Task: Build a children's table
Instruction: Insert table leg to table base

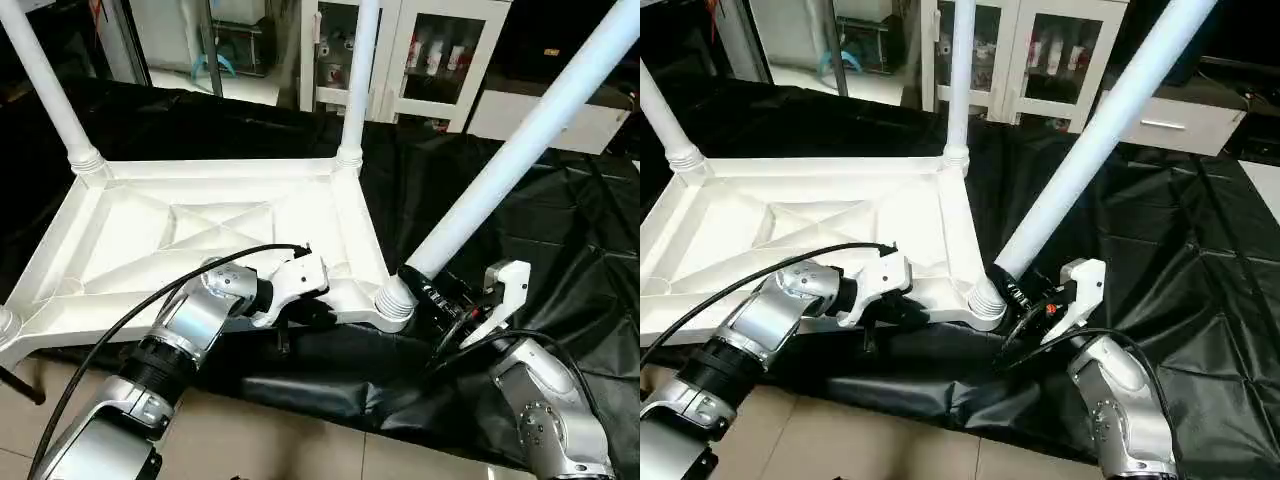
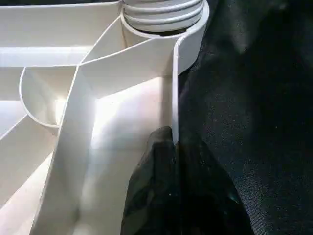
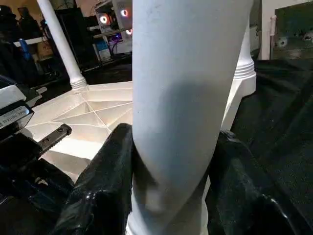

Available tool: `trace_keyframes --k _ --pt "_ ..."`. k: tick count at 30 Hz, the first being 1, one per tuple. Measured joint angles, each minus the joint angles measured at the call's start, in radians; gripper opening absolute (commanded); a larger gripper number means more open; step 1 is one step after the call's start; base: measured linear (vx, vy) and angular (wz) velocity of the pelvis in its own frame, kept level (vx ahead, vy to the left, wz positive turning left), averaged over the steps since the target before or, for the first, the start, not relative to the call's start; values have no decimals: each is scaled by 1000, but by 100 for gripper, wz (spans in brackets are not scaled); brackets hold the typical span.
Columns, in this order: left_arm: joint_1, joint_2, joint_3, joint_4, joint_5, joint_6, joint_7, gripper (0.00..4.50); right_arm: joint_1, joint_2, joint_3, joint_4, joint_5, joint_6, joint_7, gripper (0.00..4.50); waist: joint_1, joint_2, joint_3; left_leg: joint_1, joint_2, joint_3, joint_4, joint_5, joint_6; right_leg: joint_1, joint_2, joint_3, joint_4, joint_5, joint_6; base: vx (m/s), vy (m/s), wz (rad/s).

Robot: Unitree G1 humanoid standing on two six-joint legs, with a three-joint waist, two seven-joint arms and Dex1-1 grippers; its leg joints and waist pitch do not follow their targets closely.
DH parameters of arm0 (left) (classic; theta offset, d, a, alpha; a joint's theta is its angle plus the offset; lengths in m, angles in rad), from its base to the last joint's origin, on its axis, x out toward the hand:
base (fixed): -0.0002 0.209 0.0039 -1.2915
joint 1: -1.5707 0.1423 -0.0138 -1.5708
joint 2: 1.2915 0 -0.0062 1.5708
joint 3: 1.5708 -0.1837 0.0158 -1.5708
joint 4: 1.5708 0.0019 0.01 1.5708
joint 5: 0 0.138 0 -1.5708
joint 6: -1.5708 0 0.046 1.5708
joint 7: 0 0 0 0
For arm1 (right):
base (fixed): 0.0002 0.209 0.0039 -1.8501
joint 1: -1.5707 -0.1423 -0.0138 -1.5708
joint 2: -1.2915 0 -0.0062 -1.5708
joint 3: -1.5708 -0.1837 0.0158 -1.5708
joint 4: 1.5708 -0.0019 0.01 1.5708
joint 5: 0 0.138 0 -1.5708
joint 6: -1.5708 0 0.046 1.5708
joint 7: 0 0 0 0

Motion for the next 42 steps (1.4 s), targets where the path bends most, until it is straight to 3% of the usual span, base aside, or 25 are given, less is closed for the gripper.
trace_keyframes --k 14,21,31,33,42 --pt "-5 -1 0 12 -1 0 -1 0 -45 -130 76 -7 -50 23 54 183 -7 -1 -1 0 -2 3 -11 0 0 2 -3 -1 -12 0 0 0 0 0" --pt "-5 5 0 23 -1 0 -1 0 -58 -199 138 -47 -122 24 78 183 -8 -10 -6 1 -2 3 -16 0 0 4 -3 -2 -13 -1 1 0 0 0" --pt "-6 15 -1 36 4 5 6 0 -92 -174 185 -21 -177 24 30 182 -28 -15 -9 3 -3 2 -24 0 0 3 -3 -4 -31 -5 8 0 0 0" --pt "-6 17 -2 38 11 5 7 0 -107 -163 189 -1 -179 27 22 182 -28 -21 -11 4 -3 2 -24 0 0 3 -3 -4 -31 -5 8 0 0 0" --pt "-10 22 6 40 7 2 13 0 -211 -175 175 22 -136 202 56 182 -30 -21 -9 2 -4 3 -23 0 0 2 -4 -4 -32 -4 6 0 0 0"
